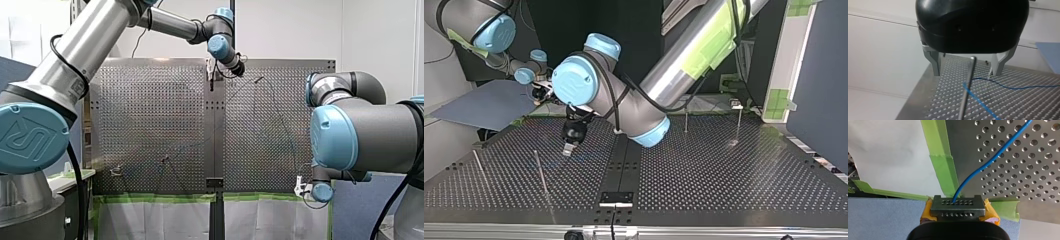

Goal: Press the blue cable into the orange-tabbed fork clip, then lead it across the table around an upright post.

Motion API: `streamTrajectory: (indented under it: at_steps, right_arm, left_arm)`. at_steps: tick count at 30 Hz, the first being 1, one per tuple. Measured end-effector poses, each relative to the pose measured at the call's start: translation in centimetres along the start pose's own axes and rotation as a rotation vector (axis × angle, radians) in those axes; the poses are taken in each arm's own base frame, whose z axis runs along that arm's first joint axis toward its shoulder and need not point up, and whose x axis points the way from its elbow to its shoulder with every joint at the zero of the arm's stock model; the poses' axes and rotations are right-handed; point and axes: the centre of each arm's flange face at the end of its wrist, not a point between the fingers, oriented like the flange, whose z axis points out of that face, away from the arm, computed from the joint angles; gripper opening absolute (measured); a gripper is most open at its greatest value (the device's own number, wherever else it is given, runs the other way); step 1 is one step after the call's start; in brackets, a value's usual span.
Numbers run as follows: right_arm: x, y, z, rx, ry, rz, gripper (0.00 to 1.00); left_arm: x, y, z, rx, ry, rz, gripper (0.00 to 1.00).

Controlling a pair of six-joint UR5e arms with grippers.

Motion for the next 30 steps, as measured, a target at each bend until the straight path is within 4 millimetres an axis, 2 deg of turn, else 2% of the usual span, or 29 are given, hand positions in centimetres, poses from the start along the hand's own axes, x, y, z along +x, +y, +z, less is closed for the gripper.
streamTrajectory:
  at_steps: [7,30]
  right_arm:
    - [0.0,-0.2,0.0,0.004,0.0,-0.001,0.0]
    - [0.0,-0.5,-0.1,0.008,-0.002,-0.016,0.0]
  left_arm:
    - [-1.7,1.3,-1.2,-0.021,-0.059,-0.061,1.0]
    - [-6.3,2.7,-7.4,0.004,-0.252,-0.201,1.0]
